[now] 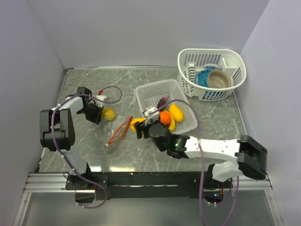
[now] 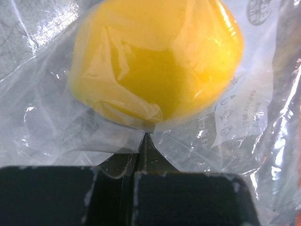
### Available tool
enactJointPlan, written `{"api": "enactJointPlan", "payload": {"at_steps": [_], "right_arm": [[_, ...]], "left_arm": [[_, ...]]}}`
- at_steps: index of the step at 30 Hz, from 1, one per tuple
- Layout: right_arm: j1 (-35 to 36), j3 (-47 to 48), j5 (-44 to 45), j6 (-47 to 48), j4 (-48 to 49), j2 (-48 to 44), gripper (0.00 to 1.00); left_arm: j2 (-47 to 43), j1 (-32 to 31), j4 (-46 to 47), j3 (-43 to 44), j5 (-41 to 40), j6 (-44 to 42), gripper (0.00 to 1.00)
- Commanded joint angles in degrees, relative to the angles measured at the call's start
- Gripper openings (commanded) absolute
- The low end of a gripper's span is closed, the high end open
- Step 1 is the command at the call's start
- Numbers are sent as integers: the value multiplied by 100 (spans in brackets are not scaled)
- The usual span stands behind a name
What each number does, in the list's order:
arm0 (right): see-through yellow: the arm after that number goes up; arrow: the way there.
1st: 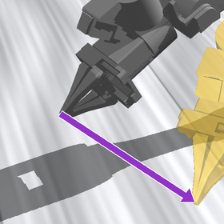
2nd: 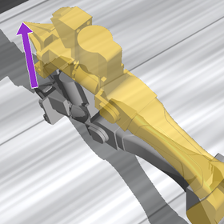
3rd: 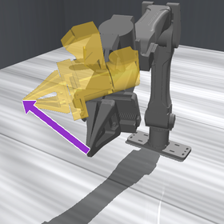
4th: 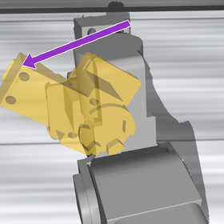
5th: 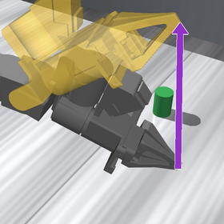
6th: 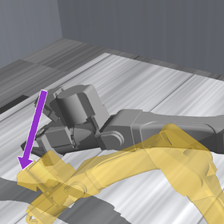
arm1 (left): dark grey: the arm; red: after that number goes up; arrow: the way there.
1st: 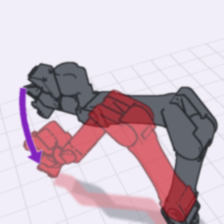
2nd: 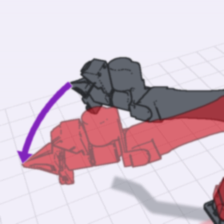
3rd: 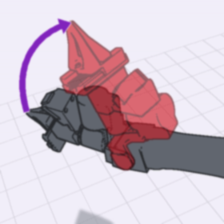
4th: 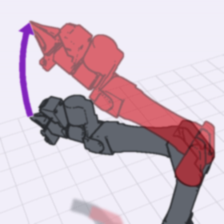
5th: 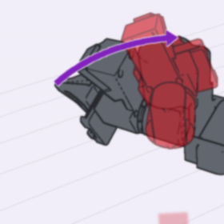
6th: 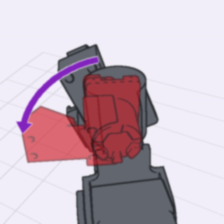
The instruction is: Open the zip-top bag and remove the fake food
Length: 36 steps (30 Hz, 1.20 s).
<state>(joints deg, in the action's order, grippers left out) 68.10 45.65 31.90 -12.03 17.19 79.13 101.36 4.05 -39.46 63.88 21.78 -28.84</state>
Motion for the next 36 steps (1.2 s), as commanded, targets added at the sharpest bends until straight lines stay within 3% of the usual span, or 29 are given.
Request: {"api": "enactJointPlan", "payload": {"at_steps": [1, 4, 5, 7, 8, 9, 14, 18, 21, 25, 28, 36], "right_arm": [[-787, -56, 1625, -202, -575, -522, 21], [-1596, 163, 1749, -738, -1199, -399, 22], [-1719, 294, 1715, -878, -1340, -286, 48], [-1957, 400, 1433, -827, -1473, -179, 71], [-1975, 479, 1468, -775, -1482, -92, 98], [-1976, 532, 1538, -792, -1586, -65, 100], [-1731, 341, 1301, -389, -1299, -546, 100], [-563, -170, 1529, 604, 11, -742, 100], [-113, 154, 1539, 580, -23, -110, 100], [63, 400, 740, 412, 241, 802, 87], [107, 804, 599, 412, 232, 1549, 84], [116, 1139, 361, 412, 557, 2334, 80]], "left_arm": [[-319, -10, -158, 107, 326, -43, 1], [-433, 95, -623, 440, 853, -87, 1], [-468, 130, -763, 685, 1037, -113, 1], [-556, 227, -1123, 915, 1519, -157, 1], [-608, 253, -1195, 1099, 1635, -166, 1], [-626, 271, -1256, 1170, 1732, -174, 1], [-626, 298, -1380, 1171, 1935, -227, 1], [-609, 289, -1327, 978, 1848, -298, 1], [-600, 289, -1274, 907, 1751, -298, 1], [-705, 298, -1345, 942, 1680, -324, 1], [-872, 289, -1616, 1134, 1785, -394, 1], [-1329, 298, -2399, 1786, 2146, -561, 1]]}}
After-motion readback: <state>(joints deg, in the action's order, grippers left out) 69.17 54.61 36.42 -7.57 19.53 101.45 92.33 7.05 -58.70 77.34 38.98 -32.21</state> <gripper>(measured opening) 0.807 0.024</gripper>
